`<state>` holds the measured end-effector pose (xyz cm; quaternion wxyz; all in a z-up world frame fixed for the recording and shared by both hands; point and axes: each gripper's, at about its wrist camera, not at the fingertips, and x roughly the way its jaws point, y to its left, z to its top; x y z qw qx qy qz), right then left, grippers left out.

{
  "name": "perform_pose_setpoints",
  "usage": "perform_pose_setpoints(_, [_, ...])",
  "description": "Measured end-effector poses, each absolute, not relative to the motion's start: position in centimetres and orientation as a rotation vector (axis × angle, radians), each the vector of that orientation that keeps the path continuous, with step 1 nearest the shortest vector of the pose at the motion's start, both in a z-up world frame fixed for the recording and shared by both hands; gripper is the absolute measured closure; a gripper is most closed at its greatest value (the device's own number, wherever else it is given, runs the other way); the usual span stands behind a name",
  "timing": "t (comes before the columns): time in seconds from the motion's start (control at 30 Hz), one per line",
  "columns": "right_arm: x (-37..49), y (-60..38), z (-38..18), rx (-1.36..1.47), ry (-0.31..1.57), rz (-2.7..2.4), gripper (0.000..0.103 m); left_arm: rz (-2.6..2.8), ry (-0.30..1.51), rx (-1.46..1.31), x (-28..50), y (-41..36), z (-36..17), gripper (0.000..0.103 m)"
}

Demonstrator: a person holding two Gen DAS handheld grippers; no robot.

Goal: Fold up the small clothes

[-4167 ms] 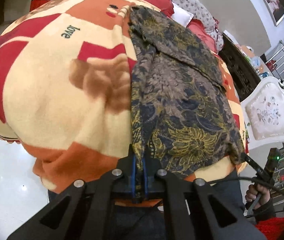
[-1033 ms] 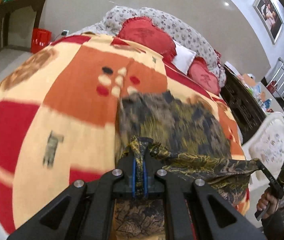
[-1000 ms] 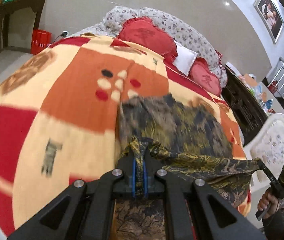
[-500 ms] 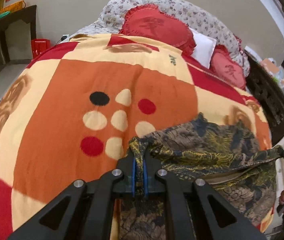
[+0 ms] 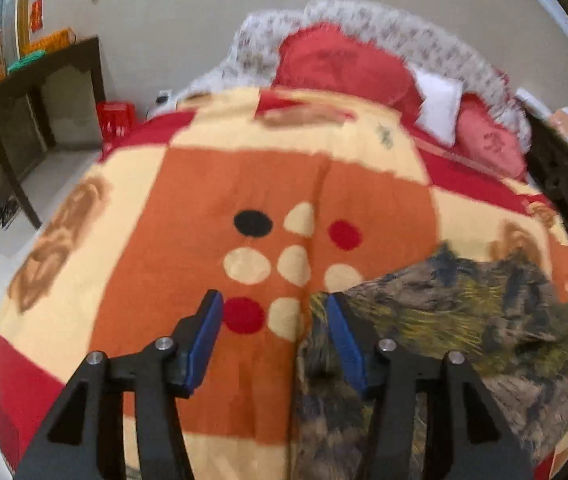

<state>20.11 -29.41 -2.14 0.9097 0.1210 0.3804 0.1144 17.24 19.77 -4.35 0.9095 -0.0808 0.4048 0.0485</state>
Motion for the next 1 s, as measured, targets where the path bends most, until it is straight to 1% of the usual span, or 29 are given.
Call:
perform_pose_setpoints(0.03, [19.5,-29.6,-1.6,0.252,0.771,0.232,0.087,0.057,0.814,-0.176,16.1,19.3,-3.8,0.046])
perform_pose_setpoints(0.17, [17.4,-28.2,-0.7,0.253,0.769,0.304,0.086,-0.084,0.793,-0.151,13.0,16.5,-3.7,0.047])
perform_pose_setpoints(0.23, [16.5,-26.7,-0.8,0.237,0.774,0.339,0.086,-0.176,0.829,-0.142,11.8,14.7,-5.0,0.060])
perform_pose_setpoints(0.27, [16.0,-25.6,-1.1,0.226,0.784,0.368,0.086,-0.202,0.849,-0.136,11.7,14.0,-5.6,0.064])
perform_pose_setpoints(0.33, [15.8,-23.9,-2.0,0.204,0.803,0.402,0.086,-0.232,0.928,-0.099,12.6,12.1,-7.7,0.084])
perform_pose_setpoints(0.4, [16.4,-22.2,-3.5,0.156,0.853,0.376,0.086,-0.193,1.000,-0.091,14.8,11.3,-9.5,0.084])
perform_pose_setpoints(0.43, [17.4,-21.1,-4.7,0.124,0.909,0.327,0.086,-0.175,1.017,-0.088,15.8,11.1,-9.9,0.085])
perform_pose_setpoints(0.5, [19.3,-20.1,-6.6,0.119,0.999,0.294,0.086,-0.145,1.024,-0.081,17.7,10.6,-10.2,0.084])
perform_pose_setpoints(0.53, [20.9,-19.4,-8.4,0.096,1.098,0.262,0.086,-0.128,1.023,-0.085,18.4,10.5,-10.2,0.084])
perform_pose_setpoints(0.57, [21.8,-19.1,-9.4,0.081,1.147,0.240,0.086,-0.114,1.015,-0.087,18.9,10.6,-10.0,0.084])
perform_pose_setpoints(0.6, [22.4,-18.7,-9.8,0.073,1.154,0.232,0.087,-0.087,0.986,-0.078,19.7,10.8,-9.8,0.084])
perform_pose_setpoints(0.67, [23.6,-18.4,-9.2,0.049,1.069,0.219,0.089,-0.024,0.982,-0.080,20.6,11.4,-10.0,0.084])
perform_pose_setpoints(0.77, [23.7,-19.1,-8.6,0.140,1.048,0.190,0.090,0.002,0.976,-0.215,20.3,13.4,-10.3,0.084])
perform_pose_setpoints(0.8, [23.2,-19.2,-8.1,0.160,1.040,0.190,0.090,-0.001,0.964,-0.209,19.5,13.3,-10.2,0.082])
perform_pose_setpoints(0.83, [21.6,-18.8,-7.4,0.186,1.015,0.229,0.089,-0.005,0.955,-0.181,18.8,13.1,-10.4,0.079])
perform_pose_setpoints(0.9, [18.8,-17.5,-7.4,0.158,1.022,0.324,0.087,-0.004,0.914,-0.056,17.1,11.8,-11.4,0.078])
perform_pose_setpoints(0.97, [16.4,-17.1,-8.9,0.026,1.070,0.355,0.087,-0.015,0.852,0.046,15.4,11.2,-11.9,0.078])
perform_pose_setpoints(1.0, [15.3,-18.0,-9.7,-0.039,1.061,0.329,0.088,-0.020,0.837,0.070,14.7,11.3,-12.1,0.078])
